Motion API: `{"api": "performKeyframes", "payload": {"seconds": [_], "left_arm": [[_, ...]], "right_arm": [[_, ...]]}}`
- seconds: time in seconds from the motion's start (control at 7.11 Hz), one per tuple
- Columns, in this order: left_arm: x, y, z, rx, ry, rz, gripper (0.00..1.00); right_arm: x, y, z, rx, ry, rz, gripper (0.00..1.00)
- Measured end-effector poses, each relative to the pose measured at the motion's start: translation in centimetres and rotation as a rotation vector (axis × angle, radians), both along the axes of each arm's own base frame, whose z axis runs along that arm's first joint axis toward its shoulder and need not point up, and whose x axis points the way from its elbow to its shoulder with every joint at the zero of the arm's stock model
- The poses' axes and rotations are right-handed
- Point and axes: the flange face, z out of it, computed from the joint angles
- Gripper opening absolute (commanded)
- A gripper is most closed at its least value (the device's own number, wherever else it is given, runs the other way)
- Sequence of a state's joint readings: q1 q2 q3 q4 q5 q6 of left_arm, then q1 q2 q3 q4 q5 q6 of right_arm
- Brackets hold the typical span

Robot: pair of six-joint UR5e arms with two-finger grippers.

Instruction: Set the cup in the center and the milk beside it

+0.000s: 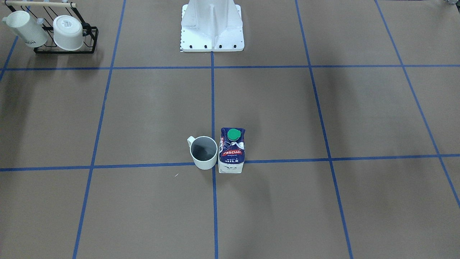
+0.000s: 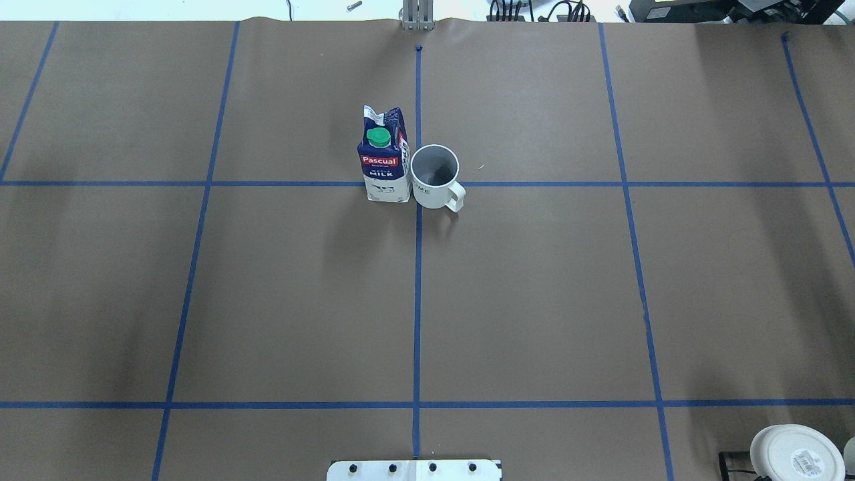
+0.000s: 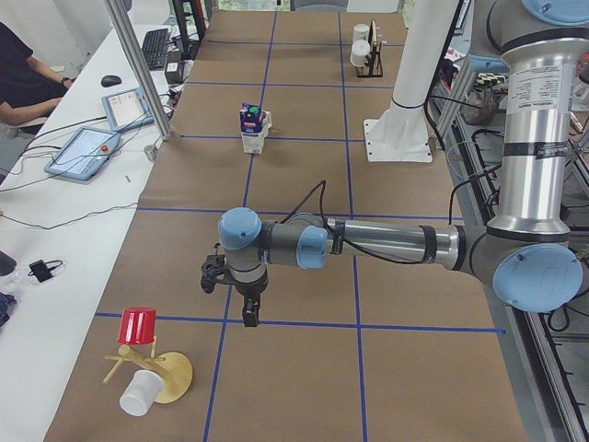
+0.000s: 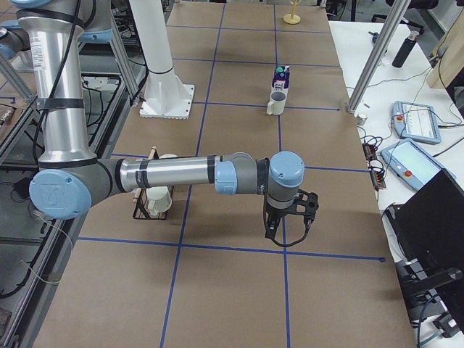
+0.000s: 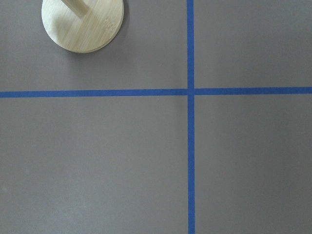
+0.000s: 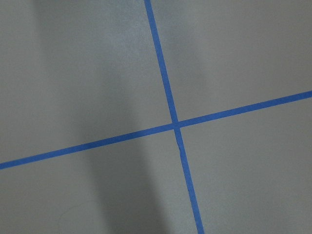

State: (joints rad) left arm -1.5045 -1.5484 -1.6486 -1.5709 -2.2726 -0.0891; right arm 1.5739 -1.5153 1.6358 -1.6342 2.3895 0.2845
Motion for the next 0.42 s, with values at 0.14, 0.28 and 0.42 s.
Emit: {"api": "performKeyframes", "payload": {"seconds": [0.14, 0.28, 0.42], "left_arm": [[-0.04, 0.04, 0.11, -0.003, 0.0, -0.001, 0.98], [-0.07, 0.05, 0.17, -0.004, 0.0, -0.001, 0.98], [-0.08, 0.06, 0.19, -0.005, 0.0, -0.001, 0.98]], "right_arm": [[0.02, 0.0, -0.05, -0.004, 0.0, -0.001, 1.0], [0.03, -0.01, -0.08, -0.006, 0.0, -0.001, 1.0], [0.06, -0.05, -0.16, -0.005, 0.0, 0.0, 1.0]]}}
